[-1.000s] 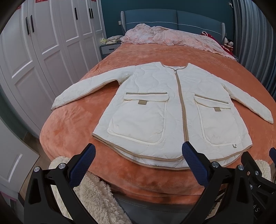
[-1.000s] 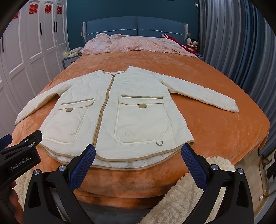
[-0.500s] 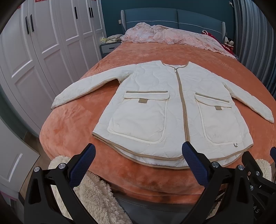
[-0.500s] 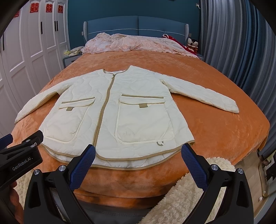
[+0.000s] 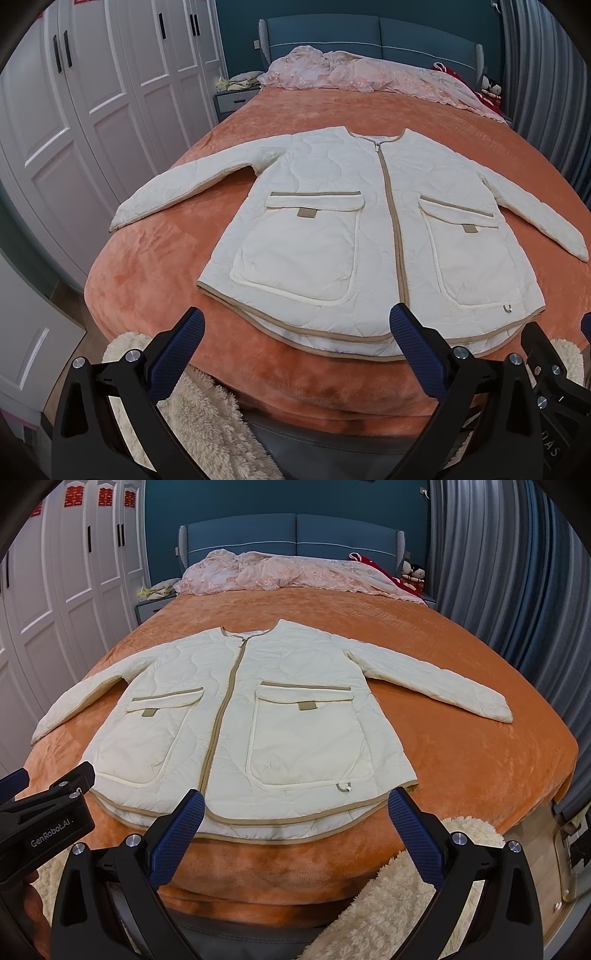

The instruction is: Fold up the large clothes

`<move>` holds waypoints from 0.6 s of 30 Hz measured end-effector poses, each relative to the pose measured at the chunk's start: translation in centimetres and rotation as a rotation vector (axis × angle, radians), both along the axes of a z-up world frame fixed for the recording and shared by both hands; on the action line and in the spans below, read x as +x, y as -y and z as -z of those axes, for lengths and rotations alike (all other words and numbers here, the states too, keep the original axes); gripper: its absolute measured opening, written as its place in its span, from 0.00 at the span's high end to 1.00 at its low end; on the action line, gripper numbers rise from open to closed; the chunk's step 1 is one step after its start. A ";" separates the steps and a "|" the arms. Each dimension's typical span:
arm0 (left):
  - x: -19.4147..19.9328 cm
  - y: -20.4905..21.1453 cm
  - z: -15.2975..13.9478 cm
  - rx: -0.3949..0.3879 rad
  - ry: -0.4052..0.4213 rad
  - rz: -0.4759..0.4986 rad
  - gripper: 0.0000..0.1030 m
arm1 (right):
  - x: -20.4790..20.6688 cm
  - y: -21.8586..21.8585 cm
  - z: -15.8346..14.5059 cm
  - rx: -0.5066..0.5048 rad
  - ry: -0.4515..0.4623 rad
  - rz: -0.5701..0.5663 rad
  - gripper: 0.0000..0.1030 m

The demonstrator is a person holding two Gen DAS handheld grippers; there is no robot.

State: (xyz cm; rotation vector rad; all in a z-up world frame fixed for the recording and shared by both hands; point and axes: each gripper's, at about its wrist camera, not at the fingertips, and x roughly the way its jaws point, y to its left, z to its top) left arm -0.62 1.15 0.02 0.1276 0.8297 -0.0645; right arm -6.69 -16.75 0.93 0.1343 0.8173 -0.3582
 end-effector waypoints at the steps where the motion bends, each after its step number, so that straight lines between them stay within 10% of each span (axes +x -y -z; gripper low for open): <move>1: 0.0 0.0 0.1 0.000 -0.001 -0.001 0.05 | 0.0 0.0 0.1 0.000 -0.002 -0.001 0.05; 18: 0.4 -0.2 0.9 0.006 -0.016 -0.009 0.05 | 0.2 0.0 0.7 0.005 -0.014 0.000 0.05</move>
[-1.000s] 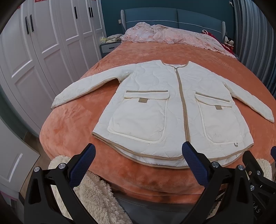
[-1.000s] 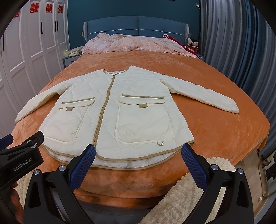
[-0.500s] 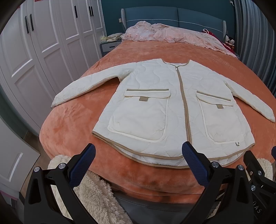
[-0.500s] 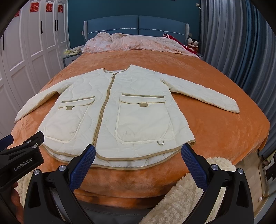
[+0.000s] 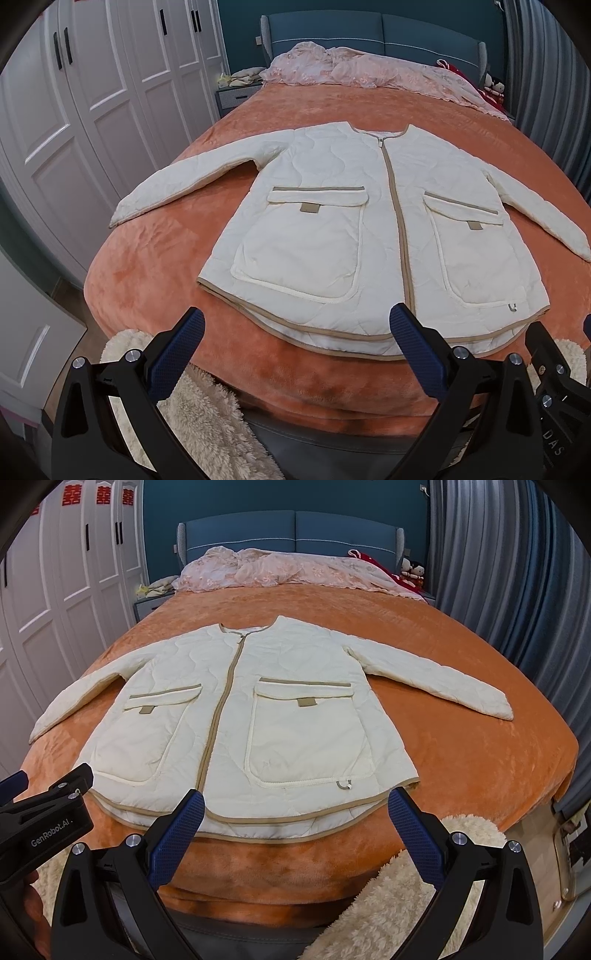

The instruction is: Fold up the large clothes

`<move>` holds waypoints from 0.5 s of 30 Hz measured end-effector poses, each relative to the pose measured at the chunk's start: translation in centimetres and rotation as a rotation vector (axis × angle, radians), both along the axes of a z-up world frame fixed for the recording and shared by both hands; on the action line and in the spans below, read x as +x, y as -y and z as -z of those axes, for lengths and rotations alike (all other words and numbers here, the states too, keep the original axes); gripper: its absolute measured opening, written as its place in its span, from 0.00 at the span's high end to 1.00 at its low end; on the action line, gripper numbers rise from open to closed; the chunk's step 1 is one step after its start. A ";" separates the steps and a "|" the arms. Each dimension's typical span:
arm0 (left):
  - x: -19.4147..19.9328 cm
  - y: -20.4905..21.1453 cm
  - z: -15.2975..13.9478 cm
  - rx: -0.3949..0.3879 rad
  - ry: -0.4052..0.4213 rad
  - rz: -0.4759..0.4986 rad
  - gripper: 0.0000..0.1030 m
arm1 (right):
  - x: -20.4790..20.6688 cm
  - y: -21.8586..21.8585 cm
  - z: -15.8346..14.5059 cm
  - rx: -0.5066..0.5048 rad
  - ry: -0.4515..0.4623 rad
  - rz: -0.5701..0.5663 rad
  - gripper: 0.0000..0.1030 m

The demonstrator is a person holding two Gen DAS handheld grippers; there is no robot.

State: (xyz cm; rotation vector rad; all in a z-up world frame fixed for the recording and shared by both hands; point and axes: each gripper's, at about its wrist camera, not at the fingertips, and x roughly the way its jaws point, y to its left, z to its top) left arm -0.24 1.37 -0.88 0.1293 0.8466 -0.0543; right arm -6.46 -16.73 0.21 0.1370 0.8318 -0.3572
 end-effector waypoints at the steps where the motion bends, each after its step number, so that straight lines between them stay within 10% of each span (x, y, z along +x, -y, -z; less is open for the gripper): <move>1: 0.1 0.0 0.1 0.001 -0.002 -0.001 0.05 | 0.1 0.1 0.1 0.003 -0.003 0.000 0.05; 15: 1.2 0.4 0.5 0.000 -0.021 -0.005 0.05 | 1.1 1.3 0.8 0.020 -0.021 0.010 0.05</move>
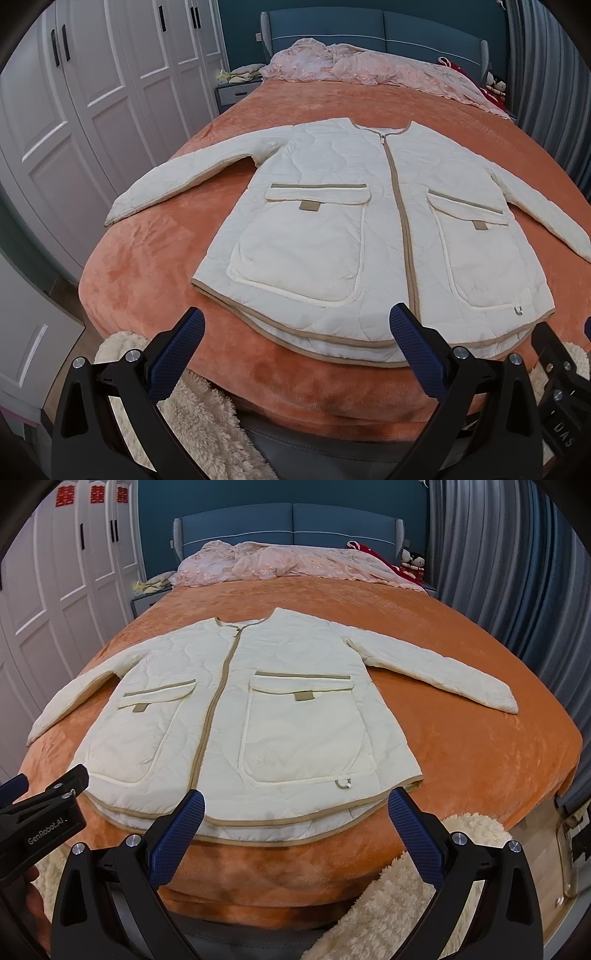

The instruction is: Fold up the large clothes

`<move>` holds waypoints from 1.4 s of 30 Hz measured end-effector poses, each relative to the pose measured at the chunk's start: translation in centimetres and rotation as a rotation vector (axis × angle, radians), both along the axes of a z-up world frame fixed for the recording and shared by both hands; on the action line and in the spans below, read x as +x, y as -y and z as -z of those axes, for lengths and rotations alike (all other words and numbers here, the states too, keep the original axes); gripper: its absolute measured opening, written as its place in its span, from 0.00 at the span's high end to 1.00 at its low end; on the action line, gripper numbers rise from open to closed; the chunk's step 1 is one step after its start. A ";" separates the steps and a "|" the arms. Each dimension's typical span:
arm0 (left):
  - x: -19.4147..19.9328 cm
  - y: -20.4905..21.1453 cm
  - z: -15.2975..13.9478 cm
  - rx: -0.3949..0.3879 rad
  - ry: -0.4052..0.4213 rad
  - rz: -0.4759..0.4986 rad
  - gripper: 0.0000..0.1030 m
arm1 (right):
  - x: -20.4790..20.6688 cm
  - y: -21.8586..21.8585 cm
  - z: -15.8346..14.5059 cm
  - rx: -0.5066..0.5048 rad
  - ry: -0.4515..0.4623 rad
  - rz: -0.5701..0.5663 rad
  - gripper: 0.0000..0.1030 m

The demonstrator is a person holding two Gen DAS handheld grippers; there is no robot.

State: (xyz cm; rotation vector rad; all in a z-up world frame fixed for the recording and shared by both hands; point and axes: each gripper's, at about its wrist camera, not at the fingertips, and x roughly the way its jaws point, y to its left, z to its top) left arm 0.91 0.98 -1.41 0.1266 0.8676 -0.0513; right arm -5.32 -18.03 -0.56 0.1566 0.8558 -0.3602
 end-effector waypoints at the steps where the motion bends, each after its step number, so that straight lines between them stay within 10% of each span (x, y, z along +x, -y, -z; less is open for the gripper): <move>1: 0.2 0.1 0.1 0.002 -0.002 -0.002 0.05 | 0.1 0.3 0.1 0.002 -0.001 0.003 0.05; 9: 3.0 0.6 0.2 -0.009 -0.010 0.002 0.05 | 2.3 6.1 0.8 0.043 -0.009 0.088 0.05; 23: 11.3 2.2 0.5 0.012 0.018 -0.024 0.05 | 5.8 33.7 4.9 0.305 0.142 0.514 0.05; 37: 18.0 2.9 5.2 0.080 -0.043 -0.102 0.05 | 6.0 48.5 10.8 0.283 0.170 0.858 0.05; 42: 19.0 2.6 6.6 0.084 -0.063 -0.113 0.05 | 6.2 50.1 12.1 0.319 0.185 0.902 0.43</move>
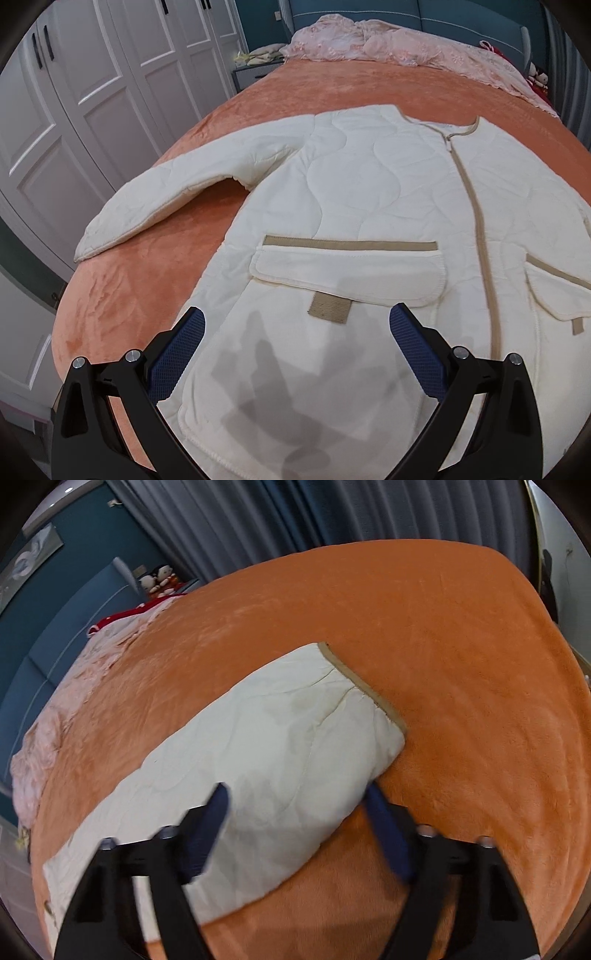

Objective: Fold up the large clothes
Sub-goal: 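Grasp a sleeve cuff with the right tool and lift it toward the jacket body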

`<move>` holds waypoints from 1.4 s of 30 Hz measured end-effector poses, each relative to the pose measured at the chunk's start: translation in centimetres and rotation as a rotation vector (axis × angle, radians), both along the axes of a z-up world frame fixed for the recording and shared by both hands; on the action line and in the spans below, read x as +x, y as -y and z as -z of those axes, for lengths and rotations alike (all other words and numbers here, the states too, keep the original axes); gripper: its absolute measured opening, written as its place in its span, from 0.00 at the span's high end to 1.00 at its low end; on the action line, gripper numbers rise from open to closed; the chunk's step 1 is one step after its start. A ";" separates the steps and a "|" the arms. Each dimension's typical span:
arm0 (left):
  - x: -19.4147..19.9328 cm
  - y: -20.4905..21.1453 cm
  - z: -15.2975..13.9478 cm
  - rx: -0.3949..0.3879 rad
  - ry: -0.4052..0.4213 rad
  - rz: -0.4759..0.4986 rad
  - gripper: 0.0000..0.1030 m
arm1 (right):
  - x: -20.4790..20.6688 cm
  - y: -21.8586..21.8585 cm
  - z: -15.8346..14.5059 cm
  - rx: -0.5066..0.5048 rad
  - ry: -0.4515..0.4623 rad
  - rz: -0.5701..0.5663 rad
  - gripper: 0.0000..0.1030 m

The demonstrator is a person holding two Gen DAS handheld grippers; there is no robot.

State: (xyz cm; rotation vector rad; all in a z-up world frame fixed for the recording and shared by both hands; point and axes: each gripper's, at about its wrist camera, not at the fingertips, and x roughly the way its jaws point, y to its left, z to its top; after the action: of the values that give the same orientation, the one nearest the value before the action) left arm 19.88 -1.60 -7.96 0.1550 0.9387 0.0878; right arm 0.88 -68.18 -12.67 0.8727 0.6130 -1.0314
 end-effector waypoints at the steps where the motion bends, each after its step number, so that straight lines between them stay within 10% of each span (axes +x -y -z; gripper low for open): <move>1: 0.2 -0.1 0.2 -0.002 -0.004 -0.002 0.05 | 0.4 0.2 0.0 0.007 0.012 -0.010 0.53; 4: 0.7 -0.3 0.5 -0.004 -0.009 -0.006 0.05 | 1.6 0.5 -0.5 0.037 0.056 -0.046 0.85; 11: 1.3 -0.9 0.8 -0.019 -0.008 -0.025 0.05 | 8.0 -5.7 -9.4 -0.158 0.150 -0.275 0.89; 24: 1.2 -4.6 0.6 -0.065 -0.003 -0.088 0.05 | 25.1 -34.7 -21.9 -0.327 0.349 -1.028 0.89; 33: 1.1 -8.3 1.7 -0.095 -0.024 -0.144 0.05 | 29.1 -49.7 -18.5 -0.273 0.279 -1.323 0.89; 42: 1.3 -10.9 2.6 -0.183 -0.026 -0.167 0.05 | 27.5 -56.0 -9.7 -0.185 0.106 -1.451 0.88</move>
State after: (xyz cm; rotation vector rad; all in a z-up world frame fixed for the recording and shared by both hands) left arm 21.13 9.25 -10.52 -0.0919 0.9799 0.1539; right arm 28.33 -12.21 -2.93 0.1467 0.8165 0.2784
